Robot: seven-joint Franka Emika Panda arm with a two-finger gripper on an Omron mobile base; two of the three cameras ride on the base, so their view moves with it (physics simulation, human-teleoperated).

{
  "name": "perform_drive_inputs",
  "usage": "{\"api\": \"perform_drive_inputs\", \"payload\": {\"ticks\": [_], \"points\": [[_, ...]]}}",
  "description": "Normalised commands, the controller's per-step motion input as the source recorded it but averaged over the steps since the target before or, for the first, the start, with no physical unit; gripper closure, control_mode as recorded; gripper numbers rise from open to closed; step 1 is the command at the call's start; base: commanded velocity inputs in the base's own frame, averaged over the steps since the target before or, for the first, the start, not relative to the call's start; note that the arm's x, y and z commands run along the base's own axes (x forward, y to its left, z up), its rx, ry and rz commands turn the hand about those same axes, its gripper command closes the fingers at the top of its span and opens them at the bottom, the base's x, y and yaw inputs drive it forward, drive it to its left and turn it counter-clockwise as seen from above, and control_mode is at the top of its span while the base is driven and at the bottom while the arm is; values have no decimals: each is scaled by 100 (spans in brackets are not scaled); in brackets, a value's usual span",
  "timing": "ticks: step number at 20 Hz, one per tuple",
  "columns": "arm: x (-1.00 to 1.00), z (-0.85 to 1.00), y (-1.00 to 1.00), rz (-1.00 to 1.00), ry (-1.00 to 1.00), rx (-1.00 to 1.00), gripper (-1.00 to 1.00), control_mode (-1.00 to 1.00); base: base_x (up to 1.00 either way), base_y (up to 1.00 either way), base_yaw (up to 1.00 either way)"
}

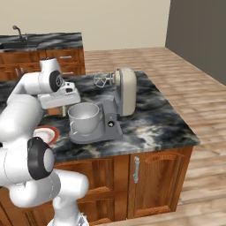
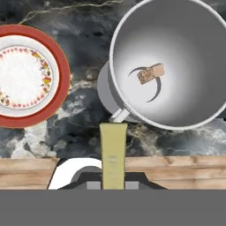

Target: Add butter and sugar cubes to the stand mixer bowl and then turn on the stand mixer to begin making frosting.

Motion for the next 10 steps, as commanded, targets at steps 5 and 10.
{"api": "perform_drive_inputs", "payload": {"ticks": [5, 10], "points": [[23, 9, -27, -9, -19, 0, 100, -100, 0, 0, 0], [36, 0, -3, -5, -19, 0, 100, -100, 0, 0, 0]]}}
